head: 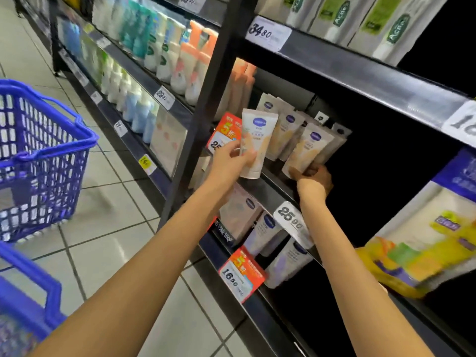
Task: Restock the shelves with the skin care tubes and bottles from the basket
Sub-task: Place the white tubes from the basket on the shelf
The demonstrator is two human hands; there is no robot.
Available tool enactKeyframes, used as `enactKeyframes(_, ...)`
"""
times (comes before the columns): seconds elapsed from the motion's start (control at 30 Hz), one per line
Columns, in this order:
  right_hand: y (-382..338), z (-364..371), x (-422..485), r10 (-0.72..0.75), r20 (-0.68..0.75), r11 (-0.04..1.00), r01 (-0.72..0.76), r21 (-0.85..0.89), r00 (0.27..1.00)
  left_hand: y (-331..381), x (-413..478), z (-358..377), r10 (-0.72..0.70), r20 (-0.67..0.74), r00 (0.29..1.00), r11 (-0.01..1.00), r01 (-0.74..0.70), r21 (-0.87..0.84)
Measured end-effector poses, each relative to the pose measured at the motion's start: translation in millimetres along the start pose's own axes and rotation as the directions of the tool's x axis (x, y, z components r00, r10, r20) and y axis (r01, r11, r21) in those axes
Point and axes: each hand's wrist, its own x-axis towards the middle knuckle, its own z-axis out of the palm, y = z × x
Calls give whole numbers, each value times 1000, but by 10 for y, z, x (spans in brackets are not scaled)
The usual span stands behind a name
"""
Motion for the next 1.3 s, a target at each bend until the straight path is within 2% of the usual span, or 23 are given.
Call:
enactKeyframes(0.13,-17,-8,-48,6,-12,999,-6,35,1000,-42,3,-26,-16,4,1000,1000,16,-9)
enactKeyframes(0.23,-55,-60,-153,52,-120,994,-40,99,991,-22,-4,-34,-29,8,1000,999,30,-42)
enactKeyframes(0.3,-59,-123,-338,-63,-153,983,88,160,986,-10,-10,-39,-33,6,999,998,33,-49)
enactKeyframes(0.33,-62,-143,-453,-157,-82,968,170,187,984,-6,-13,-41,-37,15,999,997,38,-60)
enactKeyframes(0.37,-76,-153,-558,-242,49,949,226,221,969,5,-23,-39,-40,39,998,996,43,-74)
enactKeyframes(0.43,-121,-135,-691,-328,322,932,250,262,888,39,-43,-32,-46,111,993,995,55,-79)
enactKeyframes(0.47,-156,-118,-719,-346,395,931,260,256,851,62,-48,-29,-52,147,988,997,61,-56)
enactKeyframes(0.63,-264,-75,-679,-384,411,923,333,193,827,176,-56,-66,-31,243,970,997,14,70)
enactKeyframes(0.7,-271,-60,-620,-382,390,924,342,171,838,186,-63,-86,-18,204,979,995,-3,100)
enactKeyframes(0.87,-302,73,-421,-325,159,946,321,48,932,144,-7,-191,-57,-46,997,997,60,57)
enactKeyframes(1.1,-332,376,-269,-184,215,982,187,4,959,67,78,-326,-57,-108,993,998,57,-11)
enactKeyframes(1.3,-450,607,-196,-159,270,986,164,6,950,65,94,-338,-56,-155,986,998,53,-25)
